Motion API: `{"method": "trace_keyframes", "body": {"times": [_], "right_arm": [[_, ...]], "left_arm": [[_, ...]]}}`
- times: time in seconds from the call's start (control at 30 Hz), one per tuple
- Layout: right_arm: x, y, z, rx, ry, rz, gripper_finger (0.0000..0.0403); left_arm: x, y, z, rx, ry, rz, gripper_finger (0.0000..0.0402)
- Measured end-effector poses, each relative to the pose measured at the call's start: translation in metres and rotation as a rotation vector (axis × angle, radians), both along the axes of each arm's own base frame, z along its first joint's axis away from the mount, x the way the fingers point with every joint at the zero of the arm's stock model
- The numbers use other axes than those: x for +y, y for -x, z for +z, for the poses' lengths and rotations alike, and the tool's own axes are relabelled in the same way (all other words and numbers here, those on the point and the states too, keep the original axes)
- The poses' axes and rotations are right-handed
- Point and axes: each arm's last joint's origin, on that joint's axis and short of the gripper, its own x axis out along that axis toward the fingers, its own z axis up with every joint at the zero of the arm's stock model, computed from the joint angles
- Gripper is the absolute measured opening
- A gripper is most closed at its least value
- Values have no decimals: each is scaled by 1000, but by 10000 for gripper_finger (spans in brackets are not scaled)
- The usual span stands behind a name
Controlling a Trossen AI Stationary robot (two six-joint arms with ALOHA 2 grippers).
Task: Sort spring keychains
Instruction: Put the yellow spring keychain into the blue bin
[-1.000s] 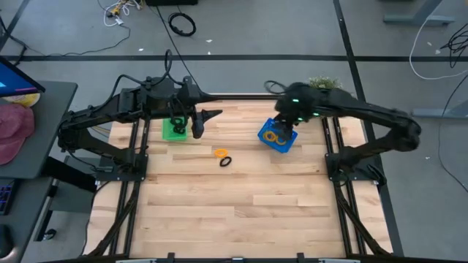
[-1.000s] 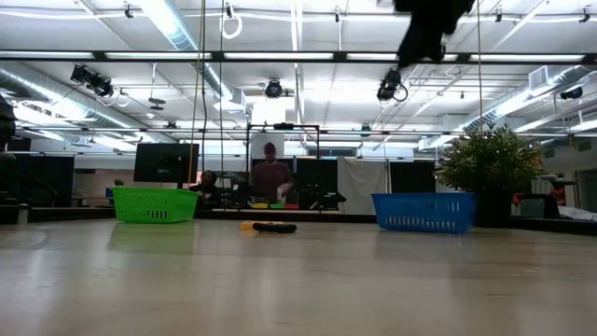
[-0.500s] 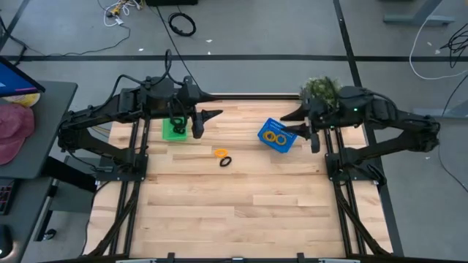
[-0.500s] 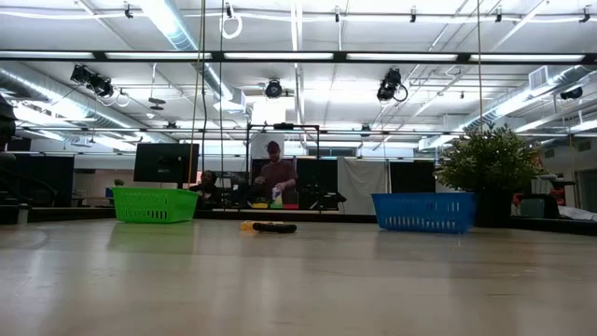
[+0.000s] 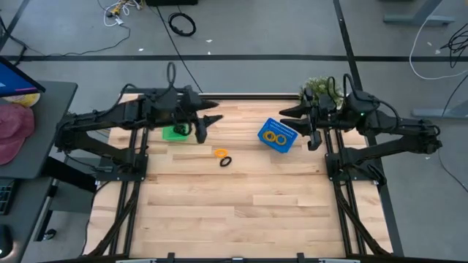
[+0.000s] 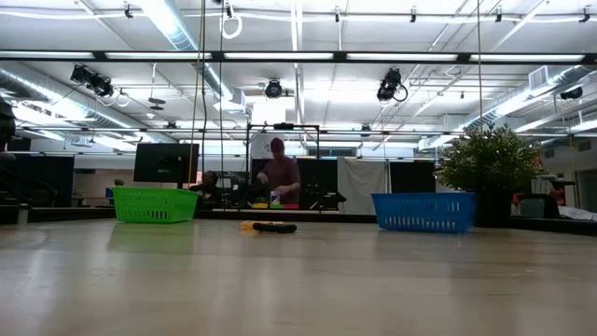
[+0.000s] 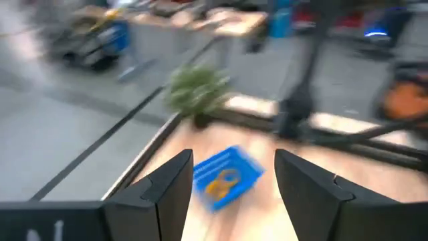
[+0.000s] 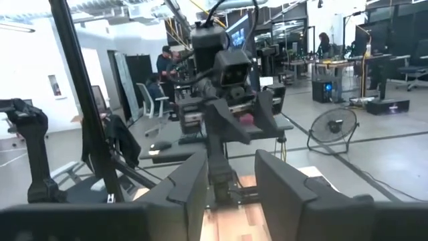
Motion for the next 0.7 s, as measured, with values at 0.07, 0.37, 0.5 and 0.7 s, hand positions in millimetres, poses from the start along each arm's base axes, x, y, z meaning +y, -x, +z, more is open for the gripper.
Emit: {"method": "trace_keyframes", "body": {"times": [0.07, 0.37, 0.5, 0.7], "right_arm": [[0, 0, 0, 1, -6, -4, 132], [-1, 0, 0, -5, -11, -39, 132], [-2, 0, 0, -5, -25, -41, 132], [-2, -3, -1, 2, -41, -41, 133]], "left_arm": [[3, 5, -8, -3, 21, 156, 216], [10, -17, -58, -44, 326, 480, 216], [23, -27, -83, 33, 480, 556, 215], [49, -39, -127, 333, 739, 457, 208]]}}
